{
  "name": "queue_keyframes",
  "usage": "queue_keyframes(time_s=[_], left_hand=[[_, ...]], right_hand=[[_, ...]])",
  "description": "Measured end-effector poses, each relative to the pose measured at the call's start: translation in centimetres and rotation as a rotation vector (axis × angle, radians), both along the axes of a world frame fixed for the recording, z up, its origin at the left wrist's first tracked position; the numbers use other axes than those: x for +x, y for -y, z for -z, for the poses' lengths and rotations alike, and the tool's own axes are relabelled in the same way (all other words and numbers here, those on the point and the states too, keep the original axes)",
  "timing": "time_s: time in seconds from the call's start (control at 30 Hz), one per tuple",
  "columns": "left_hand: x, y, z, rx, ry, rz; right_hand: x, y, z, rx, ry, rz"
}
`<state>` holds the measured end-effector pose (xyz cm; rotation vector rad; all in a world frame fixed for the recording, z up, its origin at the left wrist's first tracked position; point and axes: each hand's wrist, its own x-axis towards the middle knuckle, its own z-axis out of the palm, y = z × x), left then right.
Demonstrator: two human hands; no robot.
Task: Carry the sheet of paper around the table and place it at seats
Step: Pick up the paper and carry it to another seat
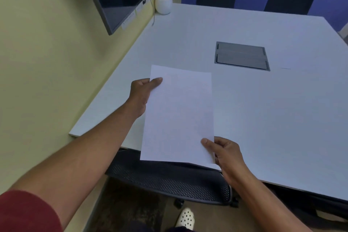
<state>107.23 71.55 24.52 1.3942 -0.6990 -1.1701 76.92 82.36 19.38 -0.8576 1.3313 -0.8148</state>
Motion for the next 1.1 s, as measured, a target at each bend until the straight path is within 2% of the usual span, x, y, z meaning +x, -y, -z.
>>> queue_keyframes(time_s=[0.33,0.7,0.97,1.1], left_hand=[[-0.7,7.4,5.8,0.129,-0.036,0.116],[5.2,12.2,16.3,0.548,0.064,0.423],[6.2,13.6,23.5,0.5,0.215,0.406],[5.9,13.7,25.7,0.433,0.321,0.415]], right_hand=[[0.9,4.5,3.5,0.101,-0.017,0.13],[5.3,11.5,11.6,0.255,-0.214,0.206],[6.2,15.0,17.8,0.306,-0.357,0.165],[5.7,15.4,19.2,0.289,-0.503,0.093]])
